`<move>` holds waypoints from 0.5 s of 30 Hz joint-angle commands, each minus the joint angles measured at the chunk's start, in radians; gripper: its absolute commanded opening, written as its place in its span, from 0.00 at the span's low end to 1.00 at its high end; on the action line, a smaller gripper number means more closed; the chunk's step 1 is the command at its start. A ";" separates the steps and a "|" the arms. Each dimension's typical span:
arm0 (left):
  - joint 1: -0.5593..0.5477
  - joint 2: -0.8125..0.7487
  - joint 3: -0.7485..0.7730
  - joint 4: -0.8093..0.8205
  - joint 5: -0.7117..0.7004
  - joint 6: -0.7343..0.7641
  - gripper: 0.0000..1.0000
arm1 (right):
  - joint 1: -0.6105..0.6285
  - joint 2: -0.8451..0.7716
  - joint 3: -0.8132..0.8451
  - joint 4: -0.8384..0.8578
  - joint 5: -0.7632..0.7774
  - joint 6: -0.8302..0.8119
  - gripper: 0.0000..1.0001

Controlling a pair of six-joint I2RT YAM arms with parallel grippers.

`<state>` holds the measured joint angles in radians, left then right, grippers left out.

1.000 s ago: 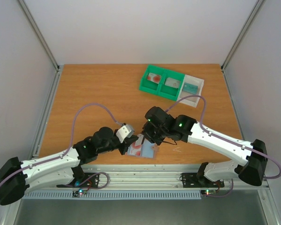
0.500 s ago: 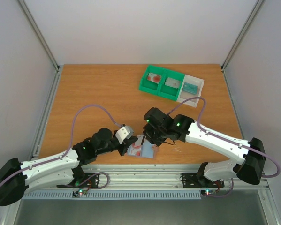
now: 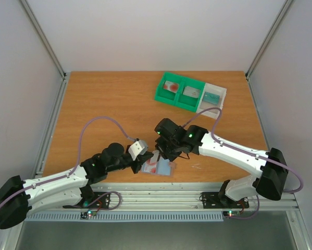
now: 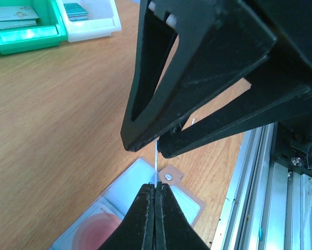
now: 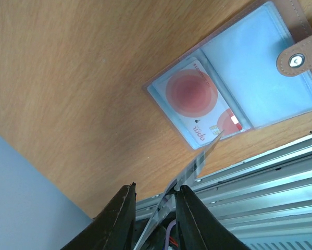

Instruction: Take the credit cards out of the card holder

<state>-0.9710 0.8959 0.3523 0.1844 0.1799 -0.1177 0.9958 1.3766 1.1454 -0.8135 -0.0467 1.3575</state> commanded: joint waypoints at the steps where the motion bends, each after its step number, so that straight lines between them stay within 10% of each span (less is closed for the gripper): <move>1: -0.003 -0.022 -0.019 0.088 0.016 0.032 0.00 | -0.005 0.029 0.034 0.004 -0.018 0.022 0.22; 7: -0.003 -0.016 -0.009 0.053 -0.027 0.012 0.06 | -0.005 0.020 -0.007 0.031 -0.011 -0.009 0.01; 15: -0.003 -0.035 0.107 -0.173 -0.123 -0.213 0.52 | -0.005 -0.182 -0.245 0.255 0.115 -0.235 0.01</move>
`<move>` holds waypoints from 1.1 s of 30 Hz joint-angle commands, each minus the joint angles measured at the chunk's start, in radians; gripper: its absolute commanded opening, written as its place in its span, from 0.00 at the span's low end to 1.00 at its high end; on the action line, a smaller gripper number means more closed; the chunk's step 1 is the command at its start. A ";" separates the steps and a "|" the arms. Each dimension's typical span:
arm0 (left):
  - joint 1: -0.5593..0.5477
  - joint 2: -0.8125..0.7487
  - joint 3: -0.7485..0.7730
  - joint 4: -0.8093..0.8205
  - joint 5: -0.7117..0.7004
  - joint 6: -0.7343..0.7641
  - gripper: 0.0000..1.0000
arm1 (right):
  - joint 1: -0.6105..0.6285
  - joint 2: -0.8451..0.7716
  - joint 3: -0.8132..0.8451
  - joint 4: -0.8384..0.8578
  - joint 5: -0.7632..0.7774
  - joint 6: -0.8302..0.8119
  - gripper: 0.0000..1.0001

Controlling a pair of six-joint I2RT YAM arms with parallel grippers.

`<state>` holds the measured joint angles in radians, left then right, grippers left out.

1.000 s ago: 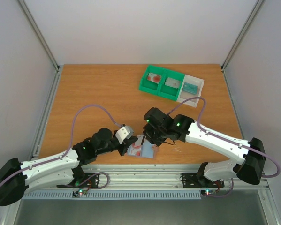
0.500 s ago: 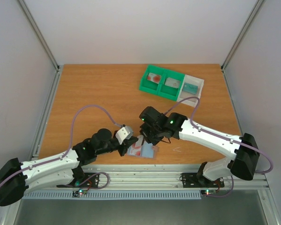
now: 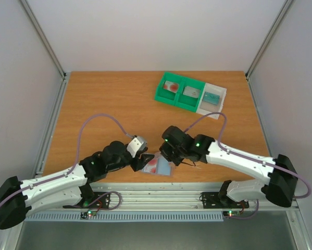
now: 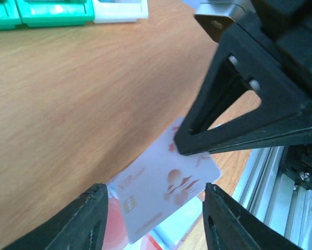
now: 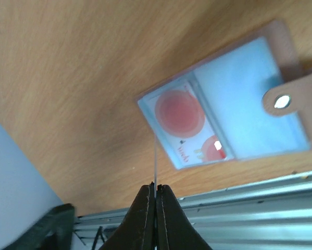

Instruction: Take the credit cards out of the card holder

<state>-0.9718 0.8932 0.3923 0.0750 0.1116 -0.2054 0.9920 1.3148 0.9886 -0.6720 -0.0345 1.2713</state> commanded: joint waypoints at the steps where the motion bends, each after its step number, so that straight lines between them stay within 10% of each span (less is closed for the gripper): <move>1: -0.001 -0.039 0.079 -0.088 -0.067 -0.161 0.54 | -0.001 -0.145 -0.107 0.118 0.127 -0.197 0.01; 8: 0.006 -0.023 0.230 -0.337 -0.074 -0.404 0.65 | -0.002 -0.332 -0.304 0.263 0.247 -0.550 0.01; 13: 0.019 0.000 0.267 -0.364 -0.002 -0.466 0.99 | -0.005 -0.442 -0.400 0.458 0.144 -0.756 0.01; 33: 0.080 -0.070 0.250 -0.371 0.034 -0.482 0.99 | -0.094 -0.404 -0.268 0.454 -0.014 -1.063 0.01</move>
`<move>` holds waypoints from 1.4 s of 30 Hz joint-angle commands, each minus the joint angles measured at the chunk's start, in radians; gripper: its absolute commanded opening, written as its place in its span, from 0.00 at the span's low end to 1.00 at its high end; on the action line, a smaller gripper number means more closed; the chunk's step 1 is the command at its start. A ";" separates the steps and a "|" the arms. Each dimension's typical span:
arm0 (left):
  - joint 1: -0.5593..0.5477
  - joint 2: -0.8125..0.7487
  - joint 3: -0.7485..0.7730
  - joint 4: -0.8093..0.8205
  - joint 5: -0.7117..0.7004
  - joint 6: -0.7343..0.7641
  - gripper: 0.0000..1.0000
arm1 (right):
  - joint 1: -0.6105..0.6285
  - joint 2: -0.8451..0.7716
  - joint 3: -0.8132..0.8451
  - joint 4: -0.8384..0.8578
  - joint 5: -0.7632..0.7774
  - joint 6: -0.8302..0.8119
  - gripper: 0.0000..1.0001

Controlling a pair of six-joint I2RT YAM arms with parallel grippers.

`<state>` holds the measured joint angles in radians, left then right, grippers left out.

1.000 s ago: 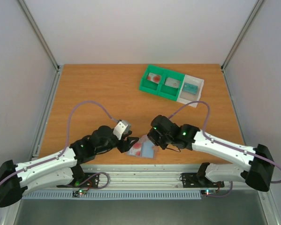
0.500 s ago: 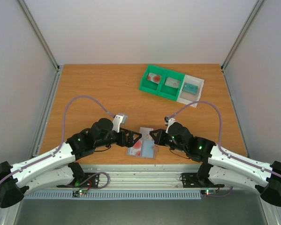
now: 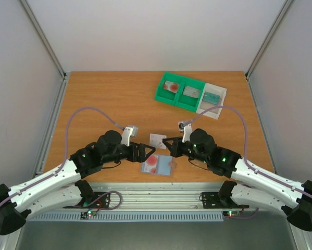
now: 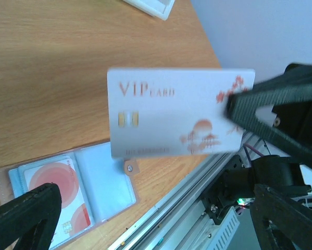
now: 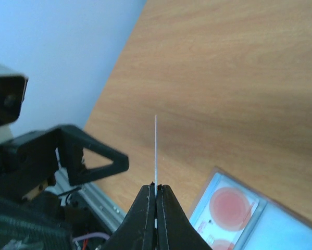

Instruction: Take the credit cards out of the card holder

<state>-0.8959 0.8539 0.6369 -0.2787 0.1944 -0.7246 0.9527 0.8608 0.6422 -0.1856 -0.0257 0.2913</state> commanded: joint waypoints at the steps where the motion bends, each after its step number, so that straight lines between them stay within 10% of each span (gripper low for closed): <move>1: 0.005 -0.032 0.002 -0.024 -0.056 0.045 0.99 | -0.078 0.067 0.089 -0.032 -0.038 -0.090 0.01; 22: 0.006 0.011 -0.034 -0.094 -0.164 0.178 0.99 | -0.700 0.517 0.351 -0.018 -0.269 -0.139 0.01; 42: 0.008 0.040 -0.045 -0.072 -0.120 0.180 0.99 | -0.819 0.985 0.822 -0.149 -0.145 -0.155 0.01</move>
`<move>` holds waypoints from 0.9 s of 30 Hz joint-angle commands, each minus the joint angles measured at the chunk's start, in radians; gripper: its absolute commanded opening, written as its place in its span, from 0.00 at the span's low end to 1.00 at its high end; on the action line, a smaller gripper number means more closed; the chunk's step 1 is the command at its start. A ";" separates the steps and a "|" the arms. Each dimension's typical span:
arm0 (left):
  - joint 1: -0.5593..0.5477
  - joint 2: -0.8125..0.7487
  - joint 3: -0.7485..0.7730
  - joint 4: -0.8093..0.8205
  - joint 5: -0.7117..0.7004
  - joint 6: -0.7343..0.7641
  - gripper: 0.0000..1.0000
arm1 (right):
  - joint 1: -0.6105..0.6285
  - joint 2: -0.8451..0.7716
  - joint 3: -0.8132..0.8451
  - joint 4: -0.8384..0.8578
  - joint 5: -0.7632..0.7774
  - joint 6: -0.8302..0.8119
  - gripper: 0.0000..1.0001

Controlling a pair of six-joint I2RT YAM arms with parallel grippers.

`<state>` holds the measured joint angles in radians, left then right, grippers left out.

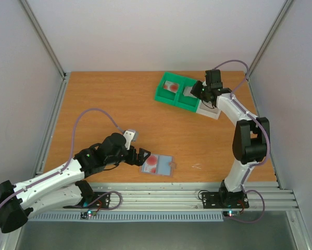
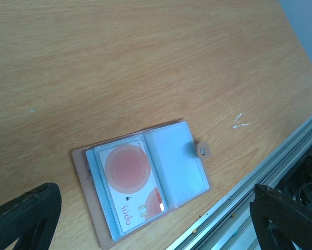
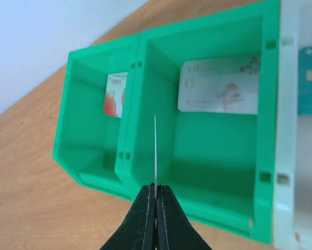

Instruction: Take the credit cards out of the card holder

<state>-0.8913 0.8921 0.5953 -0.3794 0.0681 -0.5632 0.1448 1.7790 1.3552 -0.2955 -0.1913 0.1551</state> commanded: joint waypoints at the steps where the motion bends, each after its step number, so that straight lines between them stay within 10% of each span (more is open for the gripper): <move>1: 0.003 0.001 -0.002 0.028 0.006 0.021 0.99 | -0.013 0.084 0.129 -0.043 0.014 -0.020 0.01; 27: 0.004 0.024 0.029 0.024 0.007 0.047 0.99 | -0.092 0.444 0.539 -0.219 -0.104 -0.025 0.01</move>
<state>-0.8913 0.9249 0.5957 -0.3786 0.0853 -0.5400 0.0612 2.1868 1.8462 -0.4938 -0.2672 0.1375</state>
